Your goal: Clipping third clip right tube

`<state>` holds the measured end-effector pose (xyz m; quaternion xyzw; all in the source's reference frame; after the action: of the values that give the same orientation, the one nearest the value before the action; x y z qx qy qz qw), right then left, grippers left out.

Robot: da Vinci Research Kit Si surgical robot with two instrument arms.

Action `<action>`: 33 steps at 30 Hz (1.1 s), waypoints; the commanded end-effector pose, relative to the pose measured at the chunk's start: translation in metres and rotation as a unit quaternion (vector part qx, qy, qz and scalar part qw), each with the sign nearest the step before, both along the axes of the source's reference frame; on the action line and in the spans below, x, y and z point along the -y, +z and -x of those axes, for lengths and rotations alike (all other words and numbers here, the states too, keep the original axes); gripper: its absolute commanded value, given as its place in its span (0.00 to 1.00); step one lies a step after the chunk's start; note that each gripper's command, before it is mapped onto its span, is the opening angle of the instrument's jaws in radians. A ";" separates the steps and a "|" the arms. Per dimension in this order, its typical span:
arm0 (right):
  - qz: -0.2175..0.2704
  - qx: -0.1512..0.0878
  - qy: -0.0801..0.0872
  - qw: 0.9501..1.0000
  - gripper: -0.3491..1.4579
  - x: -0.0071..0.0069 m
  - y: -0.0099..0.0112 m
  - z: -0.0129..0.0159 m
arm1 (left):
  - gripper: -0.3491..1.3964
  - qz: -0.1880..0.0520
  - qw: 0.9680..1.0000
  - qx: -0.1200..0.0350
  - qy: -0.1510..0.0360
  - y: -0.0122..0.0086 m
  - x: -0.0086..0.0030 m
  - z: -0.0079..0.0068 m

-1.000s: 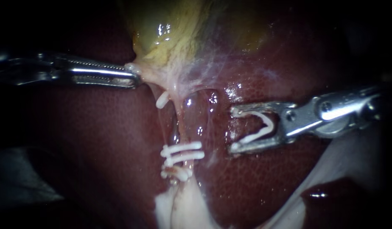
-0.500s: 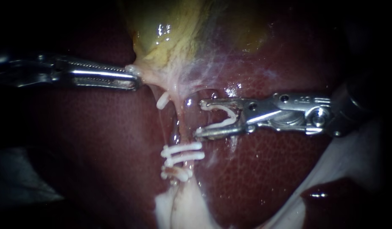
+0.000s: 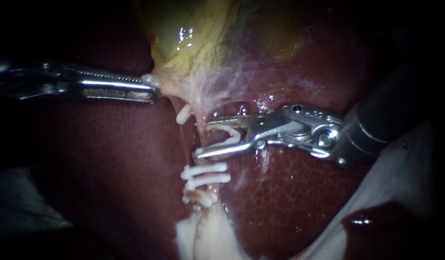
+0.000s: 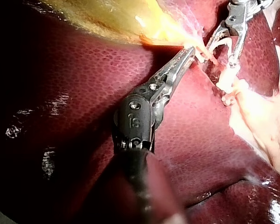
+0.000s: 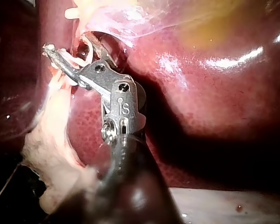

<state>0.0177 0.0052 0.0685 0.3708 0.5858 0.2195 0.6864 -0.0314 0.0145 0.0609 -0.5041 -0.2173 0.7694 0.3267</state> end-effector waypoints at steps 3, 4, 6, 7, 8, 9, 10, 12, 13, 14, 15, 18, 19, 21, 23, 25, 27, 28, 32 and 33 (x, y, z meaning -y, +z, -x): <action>-0.011 -0.010 0.000 1.000 0.46 0.0002 -0.0002 -0.0009 | 0.00 0.000 1.000 0.000 0.000 0.0000 0.0000 0.0001; -0.013 -0.011 0.000 1.000 0.46 0.0002 -0.0002 -0.0011 | 0.00 0.000 1.000 0.000 0.000 0.0000 0.0000 0.0001; -0.017 -0.019 0.000 1.000 0.46 0.0003 -0.0004 -0.0016 | 0.00 0.000 1.000 0.000 0.000 -0.0001 0.0000 0.0001; -0.020 -0.023 0.001 1.000 0.46 0.0003 -0.0006 -0.0017 | 0.00 0.000 1.000 0.000 0.000 -0.0001 0.0000 0.0001; -0.024 -0.028 0.003 0.999 0.46 0.0004 -0.0007 -0.0019 | 0.00 0.000 1.000 0.000 0.000 -0.0001 0.0000 0.0001; -0.031 -0.033 0.004 0.999 0.46 0.0004 -0.0009 -0.0020 | 0.00 0.000 1.000 0.000 0.000 -0.0001 0.0000 0.0001; -0.032 -0.037 0.004 0.999 0.46 0.0004 -0.0010 -0.0021 | 0.00 0.000 1.000 0.000 0.000 0.0000 0.0000 0.0001; -0.034 -0.044 0.004 0.998 0.46 0.0004 -0.0014 -0.0022 | 0.00 0.000 1.000 0.000 0.000 0.0000 0.0000 0.0001; -0.038 -0.045 0.004 0.998 0.46 0.0004 -0.0018 -0.0022 | 0.00 0.000 1.000 0.000 0.000 0.0000 0.0000 0.0001; -0.038 -0.046 0.004 0.998 0.46 0.0004 -0.0020 -0.0022 | 0.00 0.000 1.000 0.000 0.000 0.0000 0.0000 0.0001; -0.039 -0.046 0.004 0.998 0.46 0.0003 -0.0023 -0.0022 | 0.00 0.000 1.000 0.000 0.000 -0.0001 0.0000 0.0001; -0.041 -0.047 0.004 0.998 0.45 0.0000 -0.0033 -0.0022 | 0.00 0.000 1.000 0.000 0.000 -0.0001 0.0000 0.0001; -0.042 -0.047 0.004 0.998 0.45 0.0000 -0.0036 -0.0021 | 0.00 0.000 1.000 0.000 0.000 -0.0001 0.0000 0.0001; -0.043 -0.048 0.004 0.998 0.44 -0.0001 -0.0040 -0.0021 | 0.00 0.000 1.000 0.000 0.000 -0.0001 0.0000 0.0001; -0.044 -0.048 0.004 0.998 0.42 -0.0002 -0.0044 -0.0020 | 0.00 0.000 1.000 0.000 0.000 -0.0001 0.0000 0.0001; -0.045 -0.049 0.004 0.998 0.41 -0.0003 -0.0047 -0.0019 | 0.00 0.000 1.000 0.000 0.000 -0.0001 0.0000 0.0001; -0.046 -0.049 0.004 0.998 0.37 -0.0005 -0.0049 -0.0017 | 0.00 0.000 1.000 0.000 0.000 -0.0001 0.0000 0.0001; -0.046 -0.049 0.004 0.998 0.35 -0.0006 -0.0049 -0.0015 | 0.00 0.000 1.000 0.000 0.000 -0.0001 0.0000 0.0001; -0.048 -0.048 0.006 0.998 0.20 -0.0010 -0.0053 -0.0007 | 0.00 0.000 1.000 0.000 0.000 0.0000 0.0000 0.0001; -0.051 -0.048 0.006 0.998 0.16 -0.0011 -0.0054 -0.0006 | 0.00 0.000 1.000 0.000 0.000 0.0000 0.0000 0.0001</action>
<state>0.0181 0.0063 0.0630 0.4128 0.6072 0.2371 0.6361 -0.0316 0.0144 0.0608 -0.5040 -0.2170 0.7694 0.3271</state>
